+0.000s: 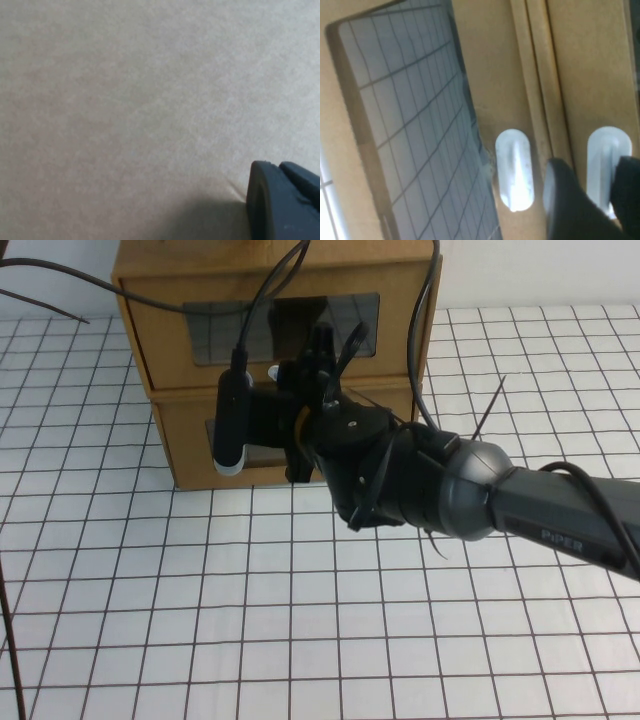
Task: Open the shoe box
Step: 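Pull the top drawer of the cardboard box fully open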
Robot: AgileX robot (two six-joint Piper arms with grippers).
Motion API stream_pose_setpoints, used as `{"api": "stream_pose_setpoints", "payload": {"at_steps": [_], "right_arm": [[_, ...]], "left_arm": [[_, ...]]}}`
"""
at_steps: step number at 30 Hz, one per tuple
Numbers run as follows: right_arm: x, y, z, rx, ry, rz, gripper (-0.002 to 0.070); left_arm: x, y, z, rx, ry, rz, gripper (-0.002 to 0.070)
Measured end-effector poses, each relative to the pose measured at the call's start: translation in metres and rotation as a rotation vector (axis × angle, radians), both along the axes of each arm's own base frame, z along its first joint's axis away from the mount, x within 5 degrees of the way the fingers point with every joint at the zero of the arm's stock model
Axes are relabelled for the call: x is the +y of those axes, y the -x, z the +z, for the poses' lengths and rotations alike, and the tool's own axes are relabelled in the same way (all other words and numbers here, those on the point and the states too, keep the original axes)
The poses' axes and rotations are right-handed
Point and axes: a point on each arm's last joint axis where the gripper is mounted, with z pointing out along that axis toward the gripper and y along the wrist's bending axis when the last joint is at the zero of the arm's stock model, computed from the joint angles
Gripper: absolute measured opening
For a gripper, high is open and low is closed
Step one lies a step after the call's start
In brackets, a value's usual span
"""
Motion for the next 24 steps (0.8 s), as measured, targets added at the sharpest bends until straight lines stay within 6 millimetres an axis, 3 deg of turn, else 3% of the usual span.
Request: {"api": "stream_pose_setpoints", "payload": {"at_steps": [17, 24], "right_arm": [[0.0012, -0.0019, 0.0009, -0.016, -0.056, -0.006, 0.0173], [0.0002, -0.0026, 0.0016, -0.029, -0.046, -0.015, 0.0076]], "left_arm": [[0.0000, 0.0000, 0.0000, 0.000, 0.000, 0.000, -0.0003], [0.0000, 0.0000, 0.0000, 0.000, 0.000, 0.000, -0.0003]]}}
